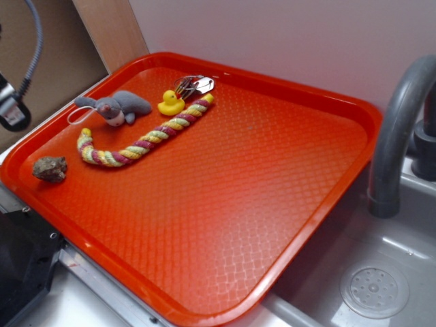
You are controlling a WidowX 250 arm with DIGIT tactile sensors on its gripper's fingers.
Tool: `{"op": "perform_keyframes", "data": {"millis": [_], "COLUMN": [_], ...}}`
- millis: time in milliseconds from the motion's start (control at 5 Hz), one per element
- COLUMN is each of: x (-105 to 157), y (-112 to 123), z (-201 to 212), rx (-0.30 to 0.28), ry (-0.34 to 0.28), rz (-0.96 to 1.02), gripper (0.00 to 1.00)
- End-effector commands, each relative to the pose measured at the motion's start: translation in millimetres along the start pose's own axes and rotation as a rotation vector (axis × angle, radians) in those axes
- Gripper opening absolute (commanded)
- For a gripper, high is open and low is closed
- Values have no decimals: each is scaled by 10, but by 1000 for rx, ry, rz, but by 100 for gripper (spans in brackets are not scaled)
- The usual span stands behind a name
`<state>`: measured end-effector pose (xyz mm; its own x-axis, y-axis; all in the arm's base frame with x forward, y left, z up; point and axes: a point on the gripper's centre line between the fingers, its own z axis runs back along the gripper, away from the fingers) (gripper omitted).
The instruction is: Grab the rock.
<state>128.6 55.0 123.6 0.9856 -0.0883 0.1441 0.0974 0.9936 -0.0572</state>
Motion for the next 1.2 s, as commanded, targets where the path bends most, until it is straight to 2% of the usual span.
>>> {"op": "perform_keyframes", "data": {"millis": [0, 200, 400, 600, 800, 1000], "x": [-23, -36, -64, -75, -75, -72], "y": [204, 238, 307, 359, 364, 358], "z": [-464, -698, -910, -1027, -1066, -1065], "rx": [119, 119, 171, 191, 178, 167], "ry": [90, 125, 179, 207, 220, 223], "rz": [-22, -47, -48, -45, -52, -61], "gripper": [100, 100, 100, 100, 31, 0]}}
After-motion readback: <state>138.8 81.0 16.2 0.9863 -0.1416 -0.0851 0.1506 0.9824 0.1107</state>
